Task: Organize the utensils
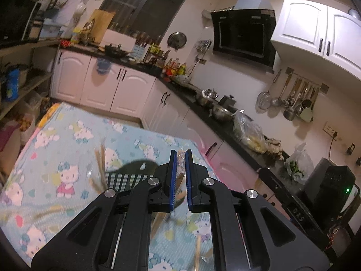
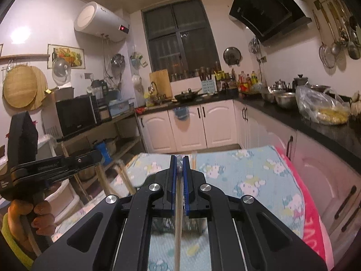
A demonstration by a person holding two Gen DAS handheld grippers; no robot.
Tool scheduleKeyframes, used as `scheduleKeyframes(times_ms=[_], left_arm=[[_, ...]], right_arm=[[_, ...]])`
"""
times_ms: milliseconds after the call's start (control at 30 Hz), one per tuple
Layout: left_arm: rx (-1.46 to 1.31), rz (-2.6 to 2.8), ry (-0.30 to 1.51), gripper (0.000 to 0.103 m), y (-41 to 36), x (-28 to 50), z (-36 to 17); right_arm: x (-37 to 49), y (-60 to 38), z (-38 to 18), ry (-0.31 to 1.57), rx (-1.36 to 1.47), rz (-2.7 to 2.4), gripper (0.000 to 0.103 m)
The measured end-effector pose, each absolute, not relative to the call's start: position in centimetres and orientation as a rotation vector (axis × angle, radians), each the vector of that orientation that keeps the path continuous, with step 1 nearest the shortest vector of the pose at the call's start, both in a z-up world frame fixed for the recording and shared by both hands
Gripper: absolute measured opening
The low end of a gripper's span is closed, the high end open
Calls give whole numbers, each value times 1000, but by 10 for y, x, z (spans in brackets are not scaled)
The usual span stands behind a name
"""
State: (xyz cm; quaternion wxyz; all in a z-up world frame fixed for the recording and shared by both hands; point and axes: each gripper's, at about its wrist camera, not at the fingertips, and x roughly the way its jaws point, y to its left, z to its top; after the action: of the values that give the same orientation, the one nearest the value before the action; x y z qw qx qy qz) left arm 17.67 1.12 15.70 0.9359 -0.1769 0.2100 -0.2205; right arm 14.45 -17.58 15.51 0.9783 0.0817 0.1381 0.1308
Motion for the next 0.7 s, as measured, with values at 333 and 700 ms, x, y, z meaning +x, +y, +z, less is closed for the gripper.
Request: scheduleKeyframes(times_ms=[333,700], left_arm=[[-288,-442,336,3,6,192,199],[-283,-399,304,3,16,214,206]], right_arm=[[188,-163,177,210,149,266,6],[227,-155,195,141,137,221,6]])
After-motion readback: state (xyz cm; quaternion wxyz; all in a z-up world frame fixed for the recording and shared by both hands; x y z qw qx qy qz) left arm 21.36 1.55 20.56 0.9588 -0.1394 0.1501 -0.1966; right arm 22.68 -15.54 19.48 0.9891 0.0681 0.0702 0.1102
